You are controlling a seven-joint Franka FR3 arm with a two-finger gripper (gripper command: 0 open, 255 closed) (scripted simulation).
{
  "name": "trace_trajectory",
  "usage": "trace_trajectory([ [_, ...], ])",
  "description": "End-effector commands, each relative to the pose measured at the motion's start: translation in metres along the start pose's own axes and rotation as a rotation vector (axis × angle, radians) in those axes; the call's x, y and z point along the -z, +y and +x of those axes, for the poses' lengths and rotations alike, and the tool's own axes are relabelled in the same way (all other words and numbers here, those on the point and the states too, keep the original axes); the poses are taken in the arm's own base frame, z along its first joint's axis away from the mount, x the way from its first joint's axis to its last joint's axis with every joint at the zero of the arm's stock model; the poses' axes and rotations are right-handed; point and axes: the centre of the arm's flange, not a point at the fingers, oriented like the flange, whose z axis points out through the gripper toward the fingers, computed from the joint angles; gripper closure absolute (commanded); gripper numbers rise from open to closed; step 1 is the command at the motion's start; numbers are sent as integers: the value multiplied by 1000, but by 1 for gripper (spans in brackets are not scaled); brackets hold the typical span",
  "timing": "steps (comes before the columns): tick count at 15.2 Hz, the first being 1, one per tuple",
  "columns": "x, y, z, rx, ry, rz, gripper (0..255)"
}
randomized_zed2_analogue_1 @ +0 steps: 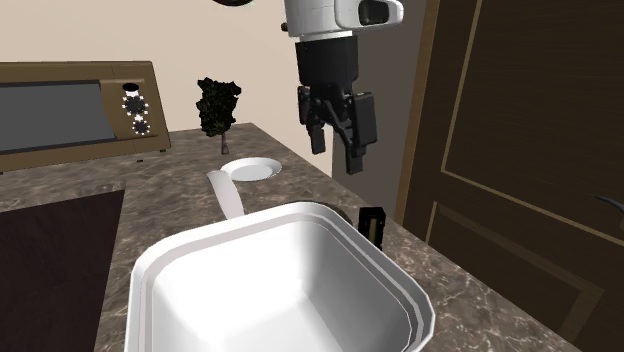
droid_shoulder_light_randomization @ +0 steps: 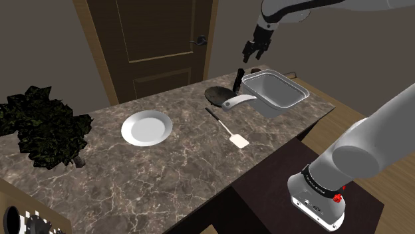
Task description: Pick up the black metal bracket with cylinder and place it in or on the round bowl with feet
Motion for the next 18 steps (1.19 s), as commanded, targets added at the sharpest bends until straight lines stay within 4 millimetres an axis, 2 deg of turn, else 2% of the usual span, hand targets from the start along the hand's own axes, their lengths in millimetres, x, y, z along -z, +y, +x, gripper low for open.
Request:
trace_trajectory([
  [1,-19,8,16,-1,-4,2,0],
  [7,-75,31,70,-3,-18,8,0],
  [15,-117,31,71,-3,-19,8,0],
  [18,-117,31,71,-3,-19,8,0],
])
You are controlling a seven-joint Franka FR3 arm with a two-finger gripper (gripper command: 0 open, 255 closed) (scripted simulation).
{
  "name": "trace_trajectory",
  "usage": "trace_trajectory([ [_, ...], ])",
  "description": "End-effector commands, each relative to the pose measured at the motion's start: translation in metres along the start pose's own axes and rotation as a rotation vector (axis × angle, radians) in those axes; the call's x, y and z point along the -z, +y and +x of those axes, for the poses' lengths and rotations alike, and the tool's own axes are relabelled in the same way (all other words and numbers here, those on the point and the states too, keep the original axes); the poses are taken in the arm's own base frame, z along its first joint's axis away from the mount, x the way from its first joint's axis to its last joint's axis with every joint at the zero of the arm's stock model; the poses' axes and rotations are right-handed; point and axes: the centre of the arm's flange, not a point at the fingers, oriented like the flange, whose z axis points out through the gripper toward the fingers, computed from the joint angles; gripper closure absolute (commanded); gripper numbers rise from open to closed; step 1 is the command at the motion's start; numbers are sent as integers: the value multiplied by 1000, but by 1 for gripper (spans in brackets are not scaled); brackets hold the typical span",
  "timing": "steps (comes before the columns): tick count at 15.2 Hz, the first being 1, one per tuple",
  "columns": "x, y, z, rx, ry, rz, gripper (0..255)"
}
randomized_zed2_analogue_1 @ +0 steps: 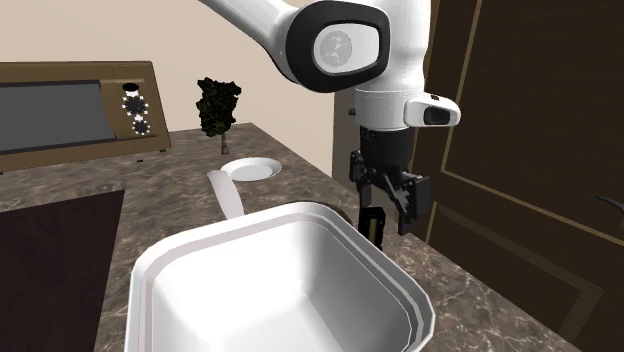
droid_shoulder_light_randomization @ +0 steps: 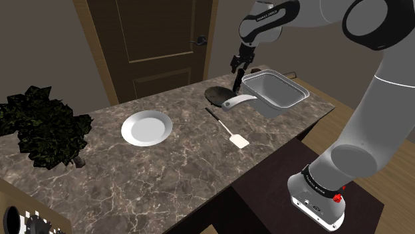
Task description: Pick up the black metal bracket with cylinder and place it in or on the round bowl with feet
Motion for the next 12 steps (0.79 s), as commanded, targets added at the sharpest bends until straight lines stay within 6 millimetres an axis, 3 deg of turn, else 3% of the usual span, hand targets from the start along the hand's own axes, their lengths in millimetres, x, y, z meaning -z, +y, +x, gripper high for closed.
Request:
trace_trajectory([
  [1,-1,0,0,0,0,0,0],
  [5,-1,0,0,0,0,0,0],
  [6,-1,0,0,0,0,0,255],
  [12,-1,0,0,0,0,0,255],
])
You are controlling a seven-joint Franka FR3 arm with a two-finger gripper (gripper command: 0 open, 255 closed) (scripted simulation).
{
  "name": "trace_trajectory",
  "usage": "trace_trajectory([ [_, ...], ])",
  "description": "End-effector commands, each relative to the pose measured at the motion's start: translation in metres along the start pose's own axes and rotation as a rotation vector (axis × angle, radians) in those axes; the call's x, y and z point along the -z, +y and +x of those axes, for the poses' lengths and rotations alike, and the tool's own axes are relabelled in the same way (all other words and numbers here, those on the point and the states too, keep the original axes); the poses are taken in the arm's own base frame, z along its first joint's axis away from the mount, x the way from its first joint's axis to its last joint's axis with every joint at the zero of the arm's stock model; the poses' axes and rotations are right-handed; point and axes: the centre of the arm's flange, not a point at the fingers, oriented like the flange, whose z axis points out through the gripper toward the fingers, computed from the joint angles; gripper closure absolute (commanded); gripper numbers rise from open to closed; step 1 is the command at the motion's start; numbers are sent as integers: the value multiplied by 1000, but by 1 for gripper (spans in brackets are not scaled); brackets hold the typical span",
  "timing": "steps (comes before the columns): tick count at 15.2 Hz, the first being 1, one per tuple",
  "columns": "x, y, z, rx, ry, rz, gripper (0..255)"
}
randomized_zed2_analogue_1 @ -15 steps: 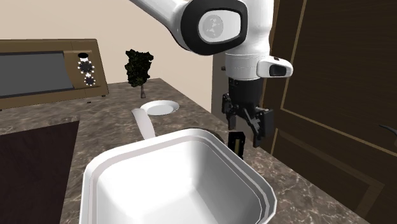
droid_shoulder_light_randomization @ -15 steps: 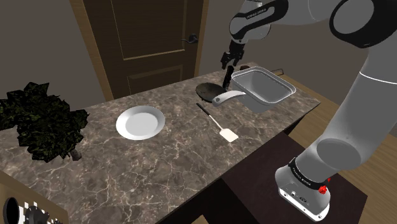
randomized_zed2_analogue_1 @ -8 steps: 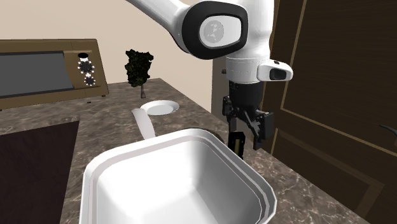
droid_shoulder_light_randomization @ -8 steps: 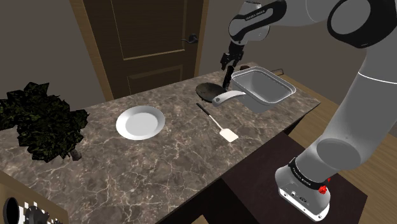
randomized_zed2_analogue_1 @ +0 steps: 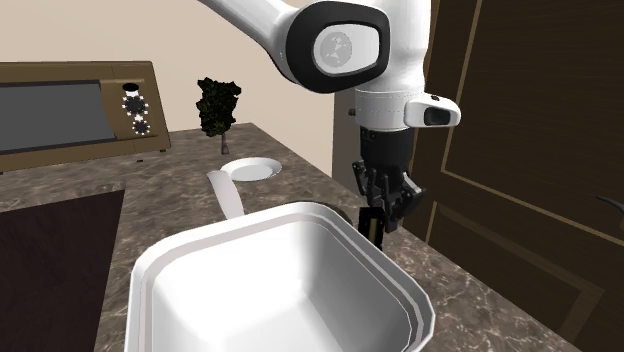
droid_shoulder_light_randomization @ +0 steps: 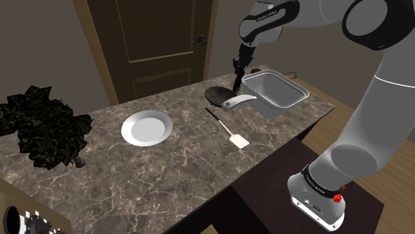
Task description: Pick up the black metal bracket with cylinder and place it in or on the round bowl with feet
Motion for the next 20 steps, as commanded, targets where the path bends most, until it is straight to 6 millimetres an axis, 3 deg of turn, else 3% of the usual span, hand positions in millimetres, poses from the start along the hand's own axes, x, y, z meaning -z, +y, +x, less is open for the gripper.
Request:
trace_trajectory([
  [1,0,0,0,0,-1,0,255],
  [3,0,0,0,0,-1,0,255],
  [20,89,0,9,0,-1,0,255],
])
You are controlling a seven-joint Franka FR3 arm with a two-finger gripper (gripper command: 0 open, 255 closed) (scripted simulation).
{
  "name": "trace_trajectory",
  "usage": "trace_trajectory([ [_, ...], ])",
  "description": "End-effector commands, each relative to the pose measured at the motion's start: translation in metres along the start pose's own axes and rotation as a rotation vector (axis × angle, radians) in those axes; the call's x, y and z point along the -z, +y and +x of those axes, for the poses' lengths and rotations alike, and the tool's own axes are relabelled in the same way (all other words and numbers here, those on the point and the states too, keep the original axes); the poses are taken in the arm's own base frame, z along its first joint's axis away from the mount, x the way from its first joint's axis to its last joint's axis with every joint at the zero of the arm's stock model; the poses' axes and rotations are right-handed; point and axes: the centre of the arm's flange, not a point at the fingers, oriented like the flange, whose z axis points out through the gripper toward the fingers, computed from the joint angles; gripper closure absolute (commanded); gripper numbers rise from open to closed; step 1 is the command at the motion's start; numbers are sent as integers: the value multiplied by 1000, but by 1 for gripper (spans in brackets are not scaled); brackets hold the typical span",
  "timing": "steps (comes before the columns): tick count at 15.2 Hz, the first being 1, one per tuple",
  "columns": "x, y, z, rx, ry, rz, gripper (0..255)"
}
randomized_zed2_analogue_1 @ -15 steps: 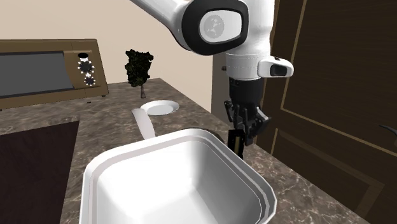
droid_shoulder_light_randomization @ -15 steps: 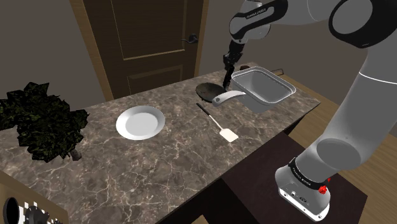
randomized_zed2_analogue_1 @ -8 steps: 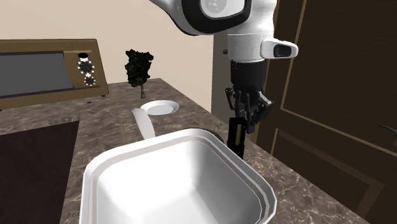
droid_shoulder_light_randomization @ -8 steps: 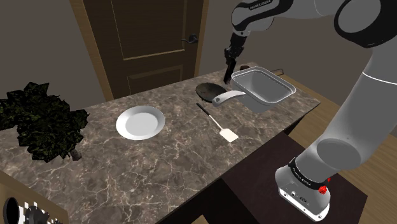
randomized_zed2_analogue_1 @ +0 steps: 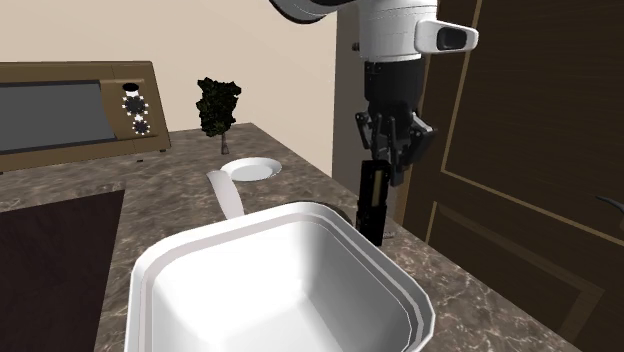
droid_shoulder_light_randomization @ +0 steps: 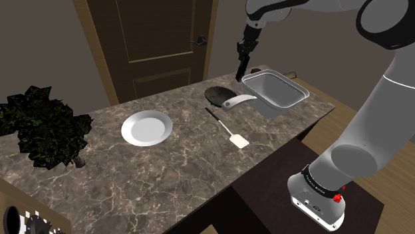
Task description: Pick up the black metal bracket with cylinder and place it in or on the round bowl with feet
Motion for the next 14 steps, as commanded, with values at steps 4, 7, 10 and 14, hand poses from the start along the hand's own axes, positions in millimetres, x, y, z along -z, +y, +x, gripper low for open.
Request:
trace_trajectory([
  [4,26,0,3,0,0,0,255],
  [7,39,-12,1,0,0,0,255],
  [10,54,-48,-7,0,0,0,255],
  [14,72,-96,-18,0,0,0,255],
])
